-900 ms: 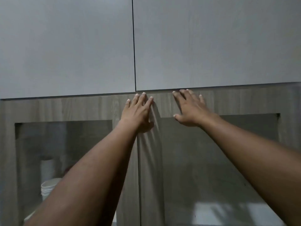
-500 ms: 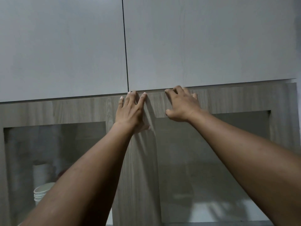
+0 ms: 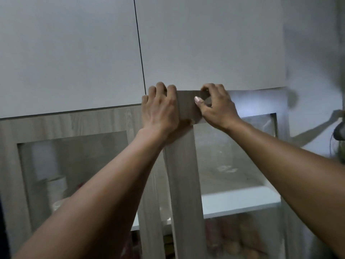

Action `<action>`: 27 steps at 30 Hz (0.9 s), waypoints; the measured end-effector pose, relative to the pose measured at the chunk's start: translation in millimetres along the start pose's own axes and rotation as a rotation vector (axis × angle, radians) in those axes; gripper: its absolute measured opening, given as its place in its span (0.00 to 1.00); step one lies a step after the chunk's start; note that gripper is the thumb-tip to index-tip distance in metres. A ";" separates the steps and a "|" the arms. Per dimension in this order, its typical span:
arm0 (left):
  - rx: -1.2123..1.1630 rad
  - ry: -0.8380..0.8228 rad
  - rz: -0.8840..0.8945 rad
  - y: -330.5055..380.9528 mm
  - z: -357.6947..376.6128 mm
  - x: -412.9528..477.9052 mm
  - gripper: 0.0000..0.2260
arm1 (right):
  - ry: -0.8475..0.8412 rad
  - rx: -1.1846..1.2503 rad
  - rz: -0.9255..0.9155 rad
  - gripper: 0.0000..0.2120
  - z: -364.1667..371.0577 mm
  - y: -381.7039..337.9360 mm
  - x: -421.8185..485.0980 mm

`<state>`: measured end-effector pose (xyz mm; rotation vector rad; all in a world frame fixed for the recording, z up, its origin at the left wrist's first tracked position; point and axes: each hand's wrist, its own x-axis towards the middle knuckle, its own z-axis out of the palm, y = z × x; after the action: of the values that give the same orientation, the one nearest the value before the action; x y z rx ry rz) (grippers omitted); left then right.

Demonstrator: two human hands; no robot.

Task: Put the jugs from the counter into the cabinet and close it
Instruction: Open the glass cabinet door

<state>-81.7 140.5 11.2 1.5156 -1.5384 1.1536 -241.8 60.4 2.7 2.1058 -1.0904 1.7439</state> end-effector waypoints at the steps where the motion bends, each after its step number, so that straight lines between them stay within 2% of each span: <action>1: -0.065 0.017 0.007 8.5 -12.9 -4.0 0.36 | 0.023 0.031 0.009 0.18 -11.1 -3.4 -4.8; 6: -0.511 0.147 0.027 56.6 -72.9 -29.6 0.22 | 0.073 0.154 0.101 0.16 -77.5 -17.6 -27.5; 11: -0.819 0.363 0.038 122.0 -122.3 -46.0 0.17 | 0.050 0.317 0.264 0.16 -159.2 -23.7 -50.5; 13: -0.956 0.392 0.043 154.7 -139.4 -52.7 0.14 | 0.041 0.403 0.330 0.17 -193.7 -21.1 -62.8; 17: -1.203 0.309 0.066 228.5 -154.9 -74.3 0.17 | -0.009 0.573 0.411 0.18 -268.4 -9.8 -94.2; 20: -1.256 0.233 0.112 286.5 -161.8 -92.4 0.21 | -0.086 0.622 0.493 0.17 -329.3 5.2 -119.1; 22: -1.245 0.138 0.174 325.4 -164.9 -108.3 0.24 | -0.060 0.653 0.553 0.20 -368.3 15.6 -136.0; 27: -1.119 -0.087 0.348 404.4 -149.7 -142.3 0.28 | 0.102 0.421 0.622 0.25 -431.7 44.0 -169.1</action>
<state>-485.9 304.6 -114.8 0.5488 -2.0263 0.2158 -606.5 346.7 -41.3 1.9788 -1.5841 2.5215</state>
